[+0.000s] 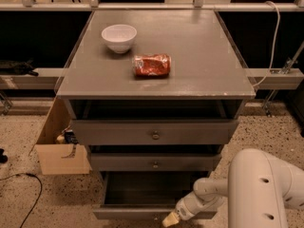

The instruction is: Close bottom drawer

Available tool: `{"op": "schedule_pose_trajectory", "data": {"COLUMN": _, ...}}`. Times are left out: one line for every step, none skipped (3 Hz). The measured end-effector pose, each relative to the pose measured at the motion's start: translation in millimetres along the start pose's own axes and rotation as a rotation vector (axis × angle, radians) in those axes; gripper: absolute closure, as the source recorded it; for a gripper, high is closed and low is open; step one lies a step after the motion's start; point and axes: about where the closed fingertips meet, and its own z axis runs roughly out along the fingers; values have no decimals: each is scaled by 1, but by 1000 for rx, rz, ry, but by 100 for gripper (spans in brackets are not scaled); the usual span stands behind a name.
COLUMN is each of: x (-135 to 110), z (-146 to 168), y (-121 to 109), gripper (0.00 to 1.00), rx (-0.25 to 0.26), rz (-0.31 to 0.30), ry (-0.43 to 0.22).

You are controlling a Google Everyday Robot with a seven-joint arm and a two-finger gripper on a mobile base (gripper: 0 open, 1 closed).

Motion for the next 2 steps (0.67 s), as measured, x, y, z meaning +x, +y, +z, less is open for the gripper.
{"op": "schedule_pose_trajectory", "data": {"x": -2, "z": -8, "y": -5, "gripper": 1, "rx": 10, "rz": 12, "ry": -6}}
{"op": "schedule_pose_trajectory", "data": {"x": -1, "z": -8, "y": -5, "gripper": 0, "rx": 9, "rz": 12, "ry": -6}}
